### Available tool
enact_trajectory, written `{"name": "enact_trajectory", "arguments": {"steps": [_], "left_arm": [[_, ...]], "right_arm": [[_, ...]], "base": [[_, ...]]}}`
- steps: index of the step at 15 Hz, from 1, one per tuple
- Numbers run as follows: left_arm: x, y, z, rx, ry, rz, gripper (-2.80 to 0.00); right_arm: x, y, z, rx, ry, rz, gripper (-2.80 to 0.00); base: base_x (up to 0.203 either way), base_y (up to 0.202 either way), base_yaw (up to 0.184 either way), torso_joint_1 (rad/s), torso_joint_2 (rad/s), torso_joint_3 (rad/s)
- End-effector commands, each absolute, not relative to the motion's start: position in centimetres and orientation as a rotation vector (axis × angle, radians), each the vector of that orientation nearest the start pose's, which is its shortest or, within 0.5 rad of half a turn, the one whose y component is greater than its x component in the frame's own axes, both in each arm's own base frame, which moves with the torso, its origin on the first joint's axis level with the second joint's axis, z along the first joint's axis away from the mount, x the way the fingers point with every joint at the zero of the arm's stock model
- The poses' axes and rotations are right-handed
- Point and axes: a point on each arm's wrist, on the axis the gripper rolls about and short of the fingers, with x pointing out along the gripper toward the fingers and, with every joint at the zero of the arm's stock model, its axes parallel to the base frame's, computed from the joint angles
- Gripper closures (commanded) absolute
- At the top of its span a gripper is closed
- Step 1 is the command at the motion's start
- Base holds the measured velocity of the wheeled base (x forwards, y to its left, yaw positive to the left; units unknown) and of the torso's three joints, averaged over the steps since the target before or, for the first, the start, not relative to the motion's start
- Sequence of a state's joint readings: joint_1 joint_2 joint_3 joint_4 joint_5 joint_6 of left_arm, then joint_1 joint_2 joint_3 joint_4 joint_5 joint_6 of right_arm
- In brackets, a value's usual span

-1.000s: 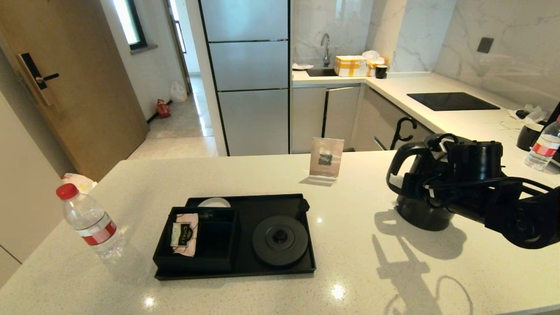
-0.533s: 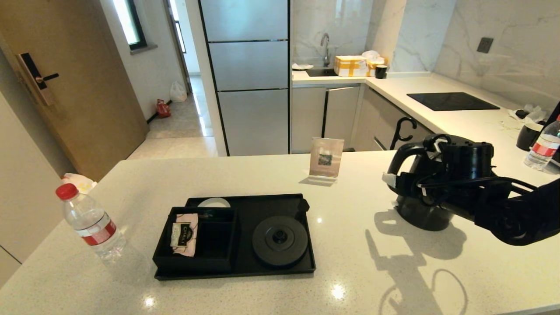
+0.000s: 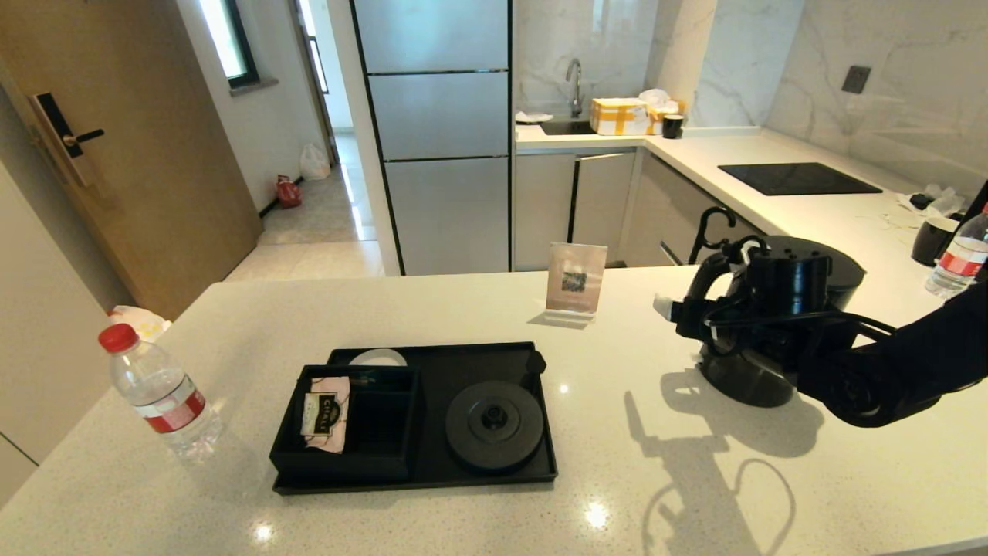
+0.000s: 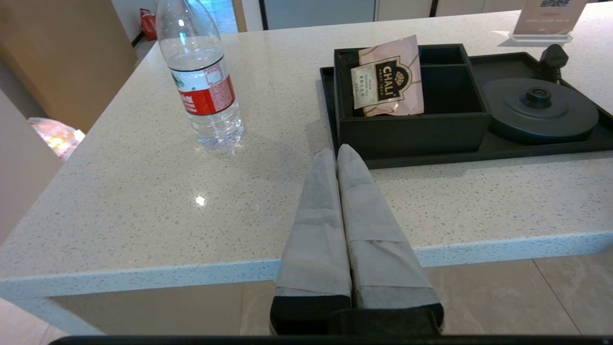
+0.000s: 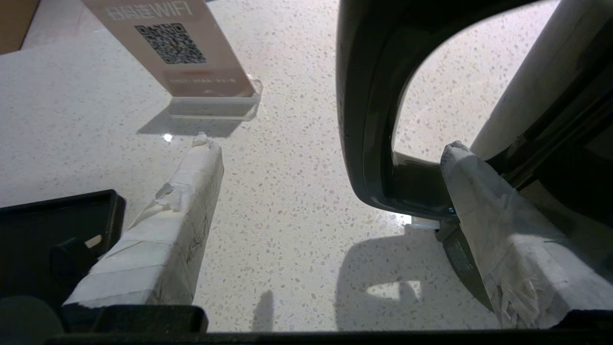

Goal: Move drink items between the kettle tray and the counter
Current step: Return the kettle to its original position

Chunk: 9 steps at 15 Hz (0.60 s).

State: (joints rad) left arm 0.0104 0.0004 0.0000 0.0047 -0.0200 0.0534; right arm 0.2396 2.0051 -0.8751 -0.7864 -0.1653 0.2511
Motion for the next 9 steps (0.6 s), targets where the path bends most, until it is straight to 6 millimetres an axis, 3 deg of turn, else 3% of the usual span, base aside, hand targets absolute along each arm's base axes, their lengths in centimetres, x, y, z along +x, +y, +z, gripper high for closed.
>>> {"name": "enact_trajectory", "arguments": {"steps": [1, 9], "left_arm": [[-2.3, -0.1, 7.5, 0.054, 0.004, -0.009, 0.0], [-2.3, -0.1, 7.5, 0.055, 0.004, -0.009, 0.0]], "right_arm": [[36.1, 8.7, 11.1, 0.185, 0.335, 0.029, -2.8], [39.2, 9.7, 10.9, 0.202, 0.272, -0.062, -2.8]], "base": [[0.0, 0.0, 0.0, 0.0, 0.0, 0.0], [0.0, 0.0, 0.0, 0.0, 0.0, 0.0]]}}
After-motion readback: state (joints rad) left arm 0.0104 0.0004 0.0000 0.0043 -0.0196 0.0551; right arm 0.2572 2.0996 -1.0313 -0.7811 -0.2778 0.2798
